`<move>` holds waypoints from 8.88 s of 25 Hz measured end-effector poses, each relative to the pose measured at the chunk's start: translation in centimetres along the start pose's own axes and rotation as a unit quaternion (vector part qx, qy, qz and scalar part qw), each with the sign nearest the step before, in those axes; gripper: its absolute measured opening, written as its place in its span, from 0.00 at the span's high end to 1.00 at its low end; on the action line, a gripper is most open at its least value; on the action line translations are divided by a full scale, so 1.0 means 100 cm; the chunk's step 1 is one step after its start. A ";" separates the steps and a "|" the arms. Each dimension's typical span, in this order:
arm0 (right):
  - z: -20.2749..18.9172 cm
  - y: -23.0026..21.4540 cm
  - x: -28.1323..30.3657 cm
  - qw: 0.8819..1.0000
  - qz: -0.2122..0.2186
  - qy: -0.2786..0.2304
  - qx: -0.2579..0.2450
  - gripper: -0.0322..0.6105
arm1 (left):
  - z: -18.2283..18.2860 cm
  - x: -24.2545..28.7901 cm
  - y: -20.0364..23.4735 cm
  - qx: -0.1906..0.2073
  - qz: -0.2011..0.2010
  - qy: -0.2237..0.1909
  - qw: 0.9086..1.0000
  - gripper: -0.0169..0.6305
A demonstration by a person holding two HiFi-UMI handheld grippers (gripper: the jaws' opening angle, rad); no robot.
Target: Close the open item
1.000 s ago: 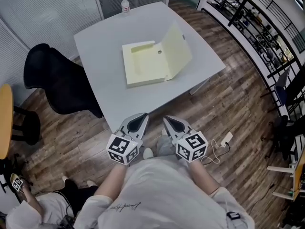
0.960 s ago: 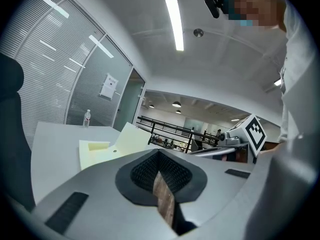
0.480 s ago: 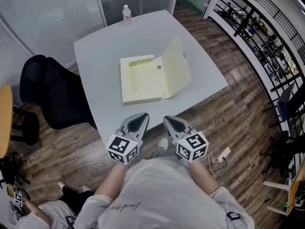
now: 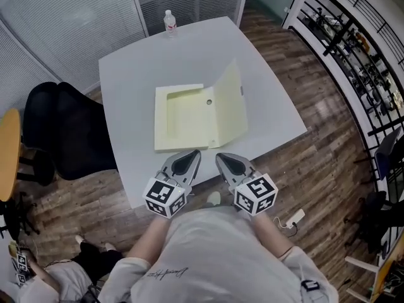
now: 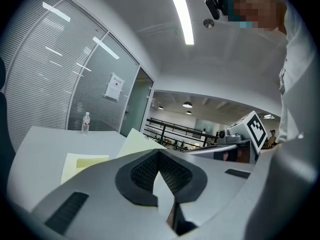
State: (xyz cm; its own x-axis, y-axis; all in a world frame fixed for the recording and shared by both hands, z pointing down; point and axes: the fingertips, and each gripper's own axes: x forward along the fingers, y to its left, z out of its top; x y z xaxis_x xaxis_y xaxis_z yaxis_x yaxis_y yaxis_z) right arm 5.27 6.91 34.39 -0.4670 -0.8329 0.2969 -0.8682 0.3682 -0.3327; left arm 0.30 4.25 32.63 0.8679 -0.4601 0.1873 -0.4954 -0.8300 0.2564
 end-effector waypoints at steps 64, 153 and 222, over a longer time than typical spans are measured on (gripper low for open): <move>-0.010 -0.230 0.019 0.984 -0.167 0.038 0.058 0.93 | -0.027 0.067 0.112 -0.016 -0.005 0.079 0.997 0.96; -0.103 -0.127 0.174 0.938 -0.065 0.330 -0.083 0.93 | -0.183 0.059 0.233 -0.119 0.108 0.182 0.970 0.96; -0.135 -0.125 0.194 0.884 -0.039 0.446 -0.131 0.93 | -0.176 0.067 0.229 -0.107 0.113 0.179 0.972 0.96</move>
State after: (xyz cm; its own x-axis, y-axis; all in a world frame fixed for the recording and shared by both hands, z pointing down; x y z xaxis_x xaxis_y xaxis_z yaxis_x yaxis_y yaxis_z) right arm 4.83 -8.29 56.38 -0.2496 -0.2450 0.9368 -0.8582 0.5041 -0.0968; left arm -5.88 -12.30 56.46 0.6864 -0.4526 0.5691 -0.7016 -0.6179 0.3549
